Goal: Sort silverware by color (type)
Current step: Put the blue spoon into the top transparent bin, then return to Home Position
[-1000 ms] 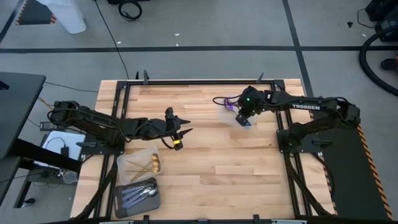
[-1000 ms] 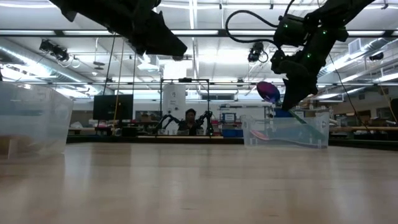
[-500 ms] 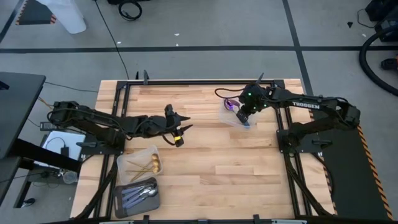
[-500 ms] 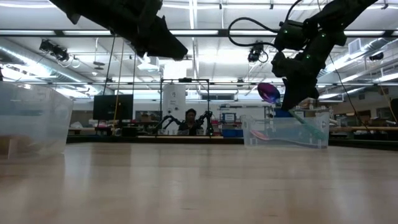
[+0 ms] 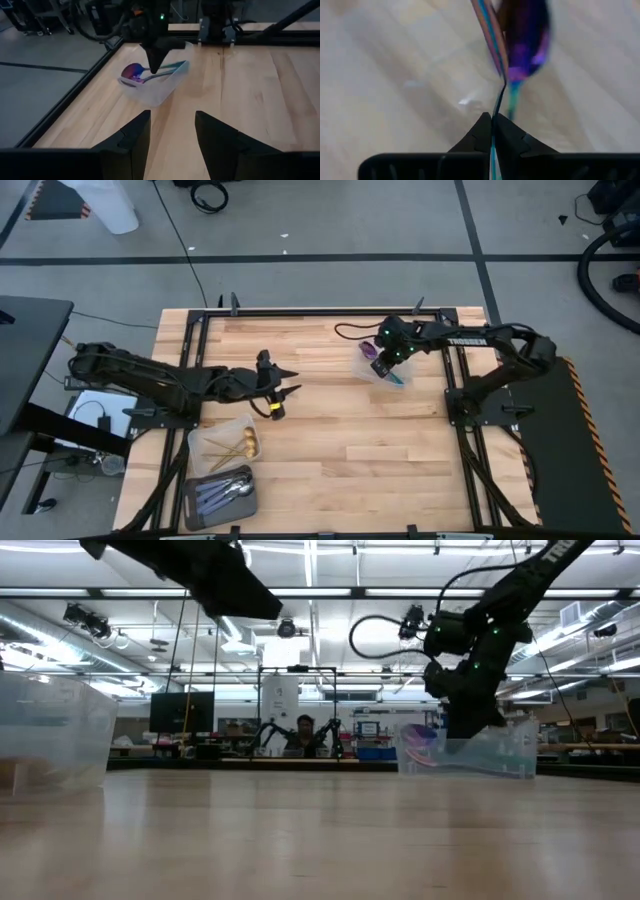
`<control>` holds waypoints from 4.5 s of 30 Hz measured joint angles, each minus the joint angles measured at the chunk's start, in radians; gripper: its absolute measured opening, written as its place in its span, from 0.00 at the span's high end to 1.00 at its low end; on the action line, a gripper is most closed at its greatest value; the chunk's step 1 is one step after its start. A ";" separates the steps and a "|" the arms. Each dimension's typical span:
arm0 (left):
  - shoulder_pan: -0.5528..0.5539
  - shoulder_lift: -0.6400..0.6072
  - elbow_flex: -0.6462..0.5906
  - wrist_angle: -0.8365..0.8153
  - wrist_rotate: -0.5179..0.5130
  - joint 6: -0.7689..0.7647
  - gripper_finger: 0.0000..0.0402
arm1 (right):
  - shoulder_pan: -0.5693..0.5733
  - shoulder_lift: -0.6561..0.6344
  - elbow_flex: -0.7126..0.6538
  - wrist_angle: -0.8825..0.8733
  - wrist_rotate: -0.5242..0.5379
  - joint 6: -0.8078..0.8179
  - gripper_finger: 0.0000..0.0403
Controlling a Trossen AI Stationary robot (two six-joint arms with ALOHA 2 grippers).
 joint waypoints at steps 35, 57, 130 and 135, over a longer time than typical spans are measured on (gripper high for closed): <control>0.072 -0.236 -0.315 0.127 0.208 -0.027 0.60 | 0.086 -0.429 -0.138 0.362 -0.058 -0.092 0.76; 0.099 -0.751 -0.635 0.251 0.151 -0.116 0.60 | 0.306 -0.687 -0.480 0.840 0.184 -0.044 0.76; -0.060 -0.980 -0.707 0.193 -0.006 0.038 0.60 | 0.398 -0.949 -0.733 1.113 0.111 0.090 0.76; -0.060 -0.980 -0.707 0.193 -0.006 0.038 0.60 | 0.398 -0.949 -0.732 1.113 0.111 0.089 0.76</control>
